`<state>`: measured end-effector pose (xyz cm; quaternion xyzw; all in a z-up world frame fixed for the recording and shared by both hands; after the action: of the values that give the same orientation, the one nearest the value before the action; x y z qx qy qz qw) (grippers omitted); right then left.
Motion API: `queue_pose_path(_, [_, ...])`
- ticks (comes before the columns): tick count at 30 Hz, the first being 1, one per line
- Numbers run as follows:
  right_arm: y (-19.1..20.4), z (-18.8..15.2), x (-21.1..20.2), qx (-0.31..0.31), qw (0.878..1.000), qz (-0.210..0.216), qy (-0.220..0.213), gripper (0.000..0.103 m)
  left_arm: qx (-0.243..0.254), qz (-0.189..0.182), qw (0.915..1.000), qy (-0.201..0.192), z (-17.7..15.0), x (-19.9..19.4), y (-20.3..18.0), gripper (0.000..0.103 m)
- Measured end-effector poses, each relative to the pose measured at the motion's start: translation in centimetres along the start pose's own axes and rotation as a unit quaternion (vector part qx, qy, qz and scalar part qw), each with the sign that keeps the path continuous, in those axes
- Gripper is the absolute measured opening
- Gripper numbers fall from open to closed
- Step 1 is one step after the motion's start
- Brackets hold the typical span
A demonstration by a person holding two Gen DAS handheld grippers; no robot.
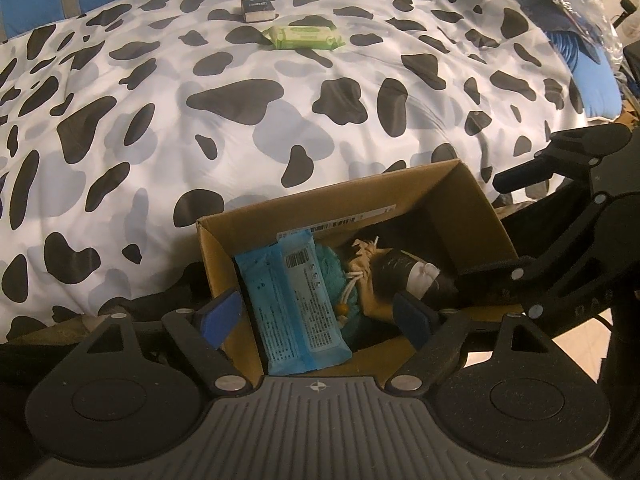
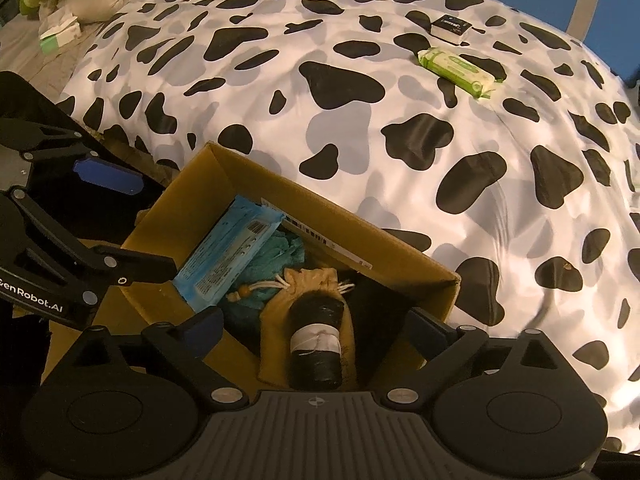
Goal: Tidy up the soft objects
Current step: 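Open the left gripper to drop the blue packet while the right releases the roll, then withdraw both tools from the box back over the bed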
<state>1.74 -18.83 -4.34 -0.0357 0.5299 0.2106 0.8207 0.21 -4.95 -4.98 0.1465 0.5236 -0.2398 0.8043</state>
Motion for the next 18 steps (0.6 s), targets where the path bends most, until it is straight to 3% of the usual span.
queue_pose_path(18, [-2.9, 1.9, -2.8, 0.079, 0.989, -0.048, -0.113, 0.098, -0.018, 0.009, 0.9995, -0.024, 0.4, -0.6, 0.6, 0.083])
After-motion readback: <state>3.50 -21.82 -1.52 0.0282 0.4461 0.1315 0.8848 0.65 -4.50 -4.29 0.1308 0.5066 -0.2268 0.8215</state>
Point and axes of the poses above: each gripper's, at about its wrist camera, not at the fingertips, and x roughly the way its jaws point, y to its left, z to its top, the point moved 2 cm from there along x, roughly the way its jaws point, and after that the axes turned 12 degrees about x, right-handed, at the moved point
